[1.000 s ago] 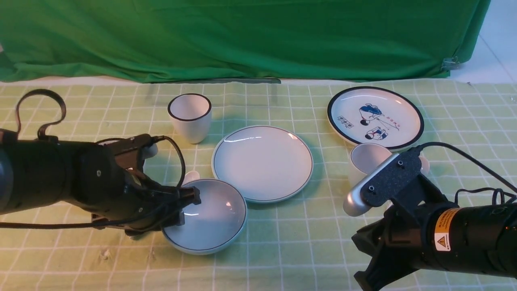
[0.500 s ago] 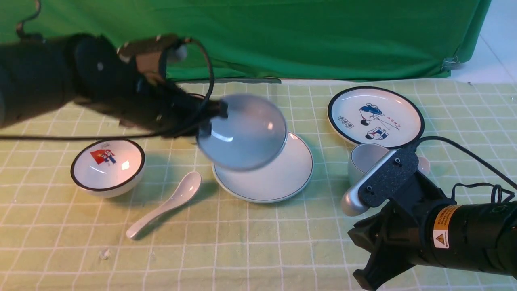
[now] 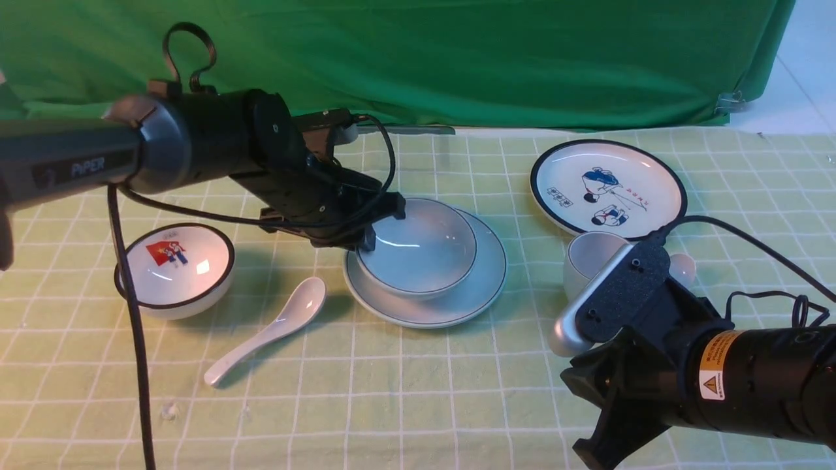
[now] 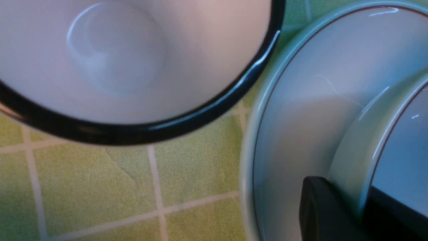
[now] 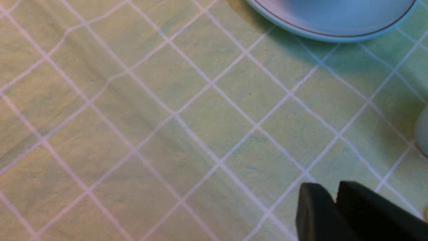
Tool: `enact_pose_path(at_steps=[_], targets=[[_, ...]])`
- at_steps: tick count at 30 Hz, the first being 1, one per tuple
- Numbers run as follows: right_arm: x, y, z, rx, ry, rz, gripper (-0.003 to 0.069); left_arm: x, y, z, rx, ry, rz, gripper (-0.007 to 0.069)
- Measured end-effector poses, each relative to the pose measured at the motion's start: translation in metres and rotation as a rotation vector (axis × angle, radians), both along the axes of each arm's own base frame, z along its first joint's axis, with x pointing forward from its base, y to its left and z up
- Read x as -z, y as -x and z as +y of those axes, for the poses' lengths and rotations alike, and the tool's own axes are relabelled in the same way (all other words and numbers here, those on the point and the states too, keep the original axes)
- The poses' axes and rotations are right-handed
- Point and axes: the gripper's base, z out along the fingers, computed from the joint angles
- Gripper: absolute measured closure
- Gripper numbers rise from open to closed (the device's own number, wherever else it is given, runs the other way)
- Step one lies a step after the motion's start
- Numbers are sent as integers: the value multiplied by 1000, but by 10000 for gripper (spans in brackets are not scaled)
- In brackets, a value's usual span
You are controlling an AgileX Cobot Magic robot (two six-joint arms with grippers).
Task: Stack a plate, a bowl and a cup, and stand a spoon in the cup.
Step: Use the left arm to put the blue rice bowl into the blue large plate in the middle, then use the right arm to grab a blue teacup
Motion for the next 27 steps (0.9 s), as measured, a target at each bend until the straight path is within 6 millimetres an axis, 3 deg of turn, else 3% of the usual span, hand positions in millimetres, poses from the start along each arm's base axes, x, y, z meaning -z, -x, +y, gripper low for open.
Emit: enact_pose_path(at_steps=[6, 10, 15, 17, 20, 23, 27], targets=[[0, 0, 0, -2, -2, -6, 515, -1, 1, -4, 17, -1, -8, 477], [-4, -4, 1, 7, -25, -37, 503, -1, 4, -14, 56, -9, -13, 342], [-26, -30, -10, 134, -98, -99, 487, -9, 11, -16, 87, -21, 6, 215], [-51, -54, -26, 270, -142, -106, 452, -35, 20, -12, 112, -39, -27, 170], [-72, -79, -44, 369, -117, -59, 353, -84, 35, -7, 112, -12, -134, 153], [-77, -98, -51, 407, -97, -36, 273, -120, 48, -3, 102, 29, -225, 148], [-65, -139, -59, 436, -34, 32, 177, -177, 86, 6, 112, 87, -319, 147]])
